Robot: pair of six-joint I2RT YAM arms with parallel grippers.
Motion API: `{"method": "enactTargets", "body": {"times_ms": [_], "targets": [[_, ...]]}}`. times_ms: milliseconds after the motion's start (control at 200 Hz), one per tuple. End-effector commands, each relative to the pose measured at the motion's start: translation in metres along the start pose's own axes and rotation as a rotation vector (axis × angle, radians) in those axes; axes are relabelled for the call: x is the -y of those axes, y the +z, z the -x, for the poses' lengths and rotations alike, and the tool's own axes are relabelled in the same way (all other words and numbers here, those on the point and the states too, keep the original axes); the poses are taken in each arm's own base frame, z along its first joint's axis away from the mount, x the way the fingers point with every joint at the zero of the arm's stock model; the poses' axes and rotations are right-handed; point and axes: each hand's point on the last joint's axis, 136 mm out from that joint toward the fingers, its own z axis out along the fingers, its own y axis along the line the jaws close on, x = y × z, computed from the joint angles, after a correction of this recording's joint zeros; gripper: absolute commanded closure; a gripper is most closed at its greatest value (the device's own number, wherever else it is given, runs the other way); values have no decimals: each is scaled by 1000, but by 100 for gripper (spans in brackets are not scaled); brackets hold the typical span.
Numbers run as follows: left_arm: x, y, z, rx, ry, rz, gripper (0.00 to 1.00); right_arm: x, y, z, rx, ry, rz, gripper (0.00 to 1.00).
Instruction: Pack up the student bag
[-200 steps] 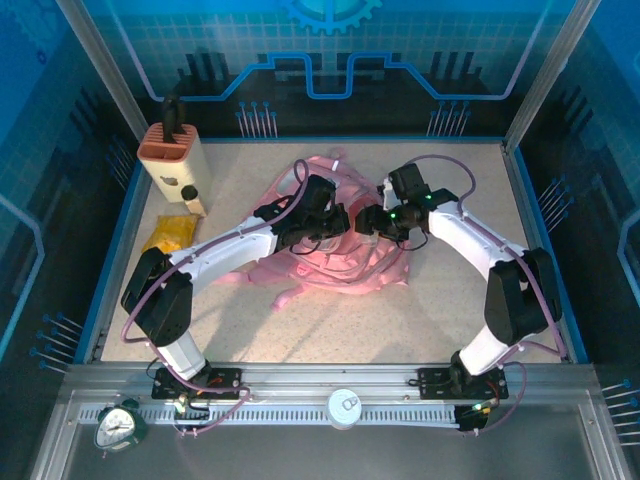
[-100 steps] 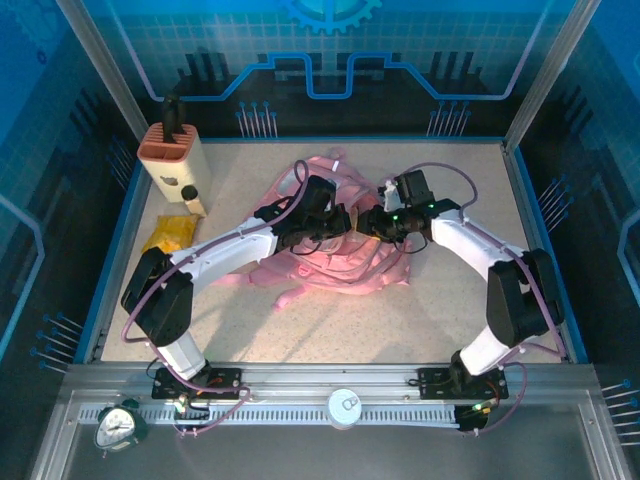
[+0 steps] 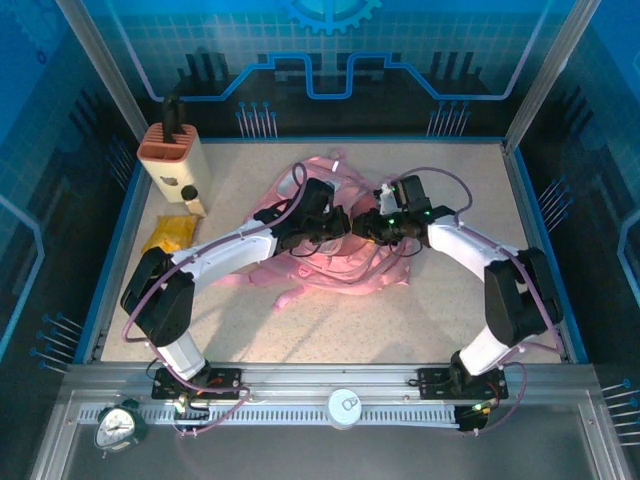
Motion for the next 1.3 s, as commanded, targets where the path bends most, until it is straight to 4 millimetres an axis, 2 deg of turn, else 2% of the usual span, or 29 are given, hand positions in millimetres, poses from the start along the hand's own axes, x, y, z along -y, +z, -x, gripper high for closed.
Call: {"method": "enactTargets", "body": {"times_ms": [0, 135, 235, 440, 485, 650, 850, 931, 946, 971, 1081, 1296], "targets": [[26, -15, -2, -15, -15, -117, 83, 1, -27, 2, 64, -71, -27, 65], [13, -33, -9, 15, -74, -148, 60, 14, -47, -12, 96, -96, -89, 62], [-5, -43, -14, 13, -128, -137, 51, 16, -57, -24, 97, -119, -109, 59], [-62, -42, -26, 73, -289, -43, 46, 19, -66, -44, 93, -184, -218, 49], [-71, -40, -25, 78, -314, -37, 46, 24, -62, -56, 71, -196, -246, 47], [-99, -32, -30, 81, -407, 26, 45, 13, -54, -73, 68, -271, -307, 42], [-103, -17, -26, 85, -444, 33, 47, -3, -34, -87, 64, -285, -312, 40], [-100, -11, -24, 78, -442, 29, 49, -4, -22, -94, 43, -267, -327, 41], [-100, -10, -24, 76, -443, 34, 50, -2, -20, -96, 37, -260, -331, 41], [-101, -9, -24, 75, -444, 38, 52, -13, -18, -90, 51, -256, -314, 42], [-101, -6, -22, 84, -451, 40, 62, -25, -3, -94, 56, -231, -310, 45], [-95, -4, -17, 90, -456, 23, 82, -35, 22, -97, 78, -175, -332, 46]]}}
